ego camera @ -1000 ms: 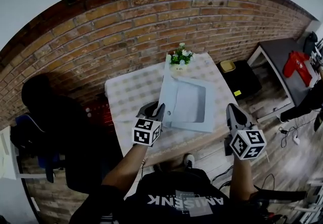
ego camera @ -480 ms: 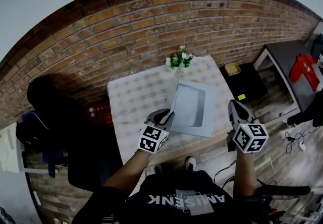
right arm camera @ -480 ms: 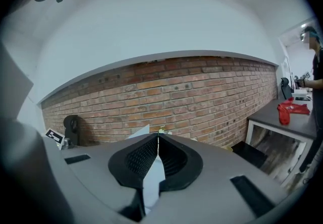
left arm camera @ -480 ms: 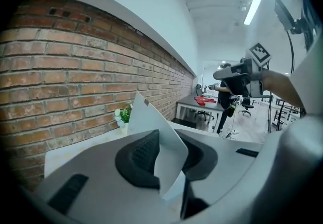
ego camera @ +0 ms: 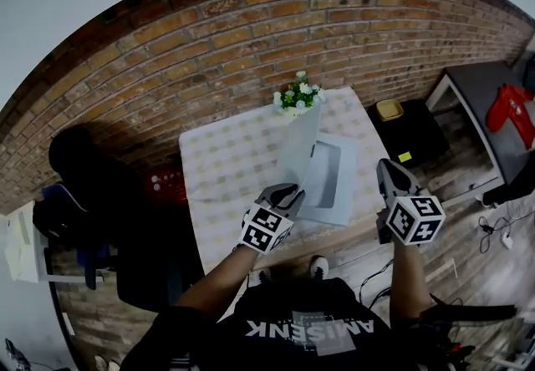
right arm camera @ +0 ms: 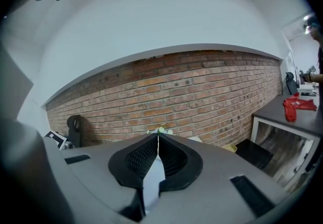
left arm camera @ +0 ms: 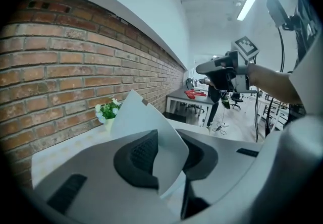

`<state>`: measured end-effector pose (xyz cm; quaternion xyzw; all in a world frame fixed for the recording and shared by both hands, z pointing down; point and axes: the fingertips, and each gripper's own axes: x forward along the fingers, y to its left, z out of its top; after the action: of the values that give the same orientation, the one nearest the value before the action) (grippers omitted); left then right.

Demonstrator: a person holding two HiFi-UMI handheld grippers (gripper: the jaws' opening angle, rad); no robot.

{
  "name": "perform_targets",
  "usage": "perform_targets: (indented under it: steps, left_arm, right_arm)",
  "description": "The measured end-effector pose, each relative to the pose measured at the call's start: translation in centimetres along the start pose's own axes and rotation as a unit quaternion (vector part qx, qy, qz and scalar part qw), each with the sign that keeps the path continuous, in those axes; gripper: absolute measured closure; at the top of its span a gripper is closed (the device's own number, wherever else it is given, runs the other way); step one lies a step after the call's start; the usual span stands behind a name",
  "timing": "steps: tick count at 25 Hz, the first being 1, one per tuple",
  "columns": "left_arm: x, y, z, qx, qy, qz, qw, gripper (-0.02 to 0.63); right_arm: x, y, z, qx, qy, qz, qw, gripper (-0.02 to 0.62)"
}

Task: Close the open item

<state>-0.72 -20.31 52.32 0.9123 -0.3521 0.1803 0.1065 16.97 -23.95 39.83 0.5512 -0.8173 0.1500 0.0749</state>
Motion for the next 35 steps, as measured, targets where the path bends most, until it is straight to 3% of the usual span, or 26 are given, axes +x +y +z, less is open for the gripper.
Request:
perform_targets:
  steps: [11,22,27,35]
  left_arm:
    - [3.6,-3.8,-1.8,0.013,0.033,-0.043,0.9985,0.511]
    - [7.4,-7.3,-3.6,0.019,0.064,-0.068,0.9955,0.503]
    - [9.0,-8.1,-4.8,0.011,0.069,-0.066,0.9953,0.5]
    - [11.4,-9.6,-7.8,0.012,0.104,-0.072,0.9919,0.5]
  right_arm:
    - [1.8,-2.1,-2.6,0.002,0.032,0.008,0.999,0.554]
    - [4.1,-4.3,-5.8,-0.002,0.065,0.032,0.997,0.554]
    - [5.1,-6.4,-8.5,0.003,0.093,0.023,0.995,0.554]
    - [7.8,-6.5,-12.6,-0.017,0.135,0.065,0.989,0.554]
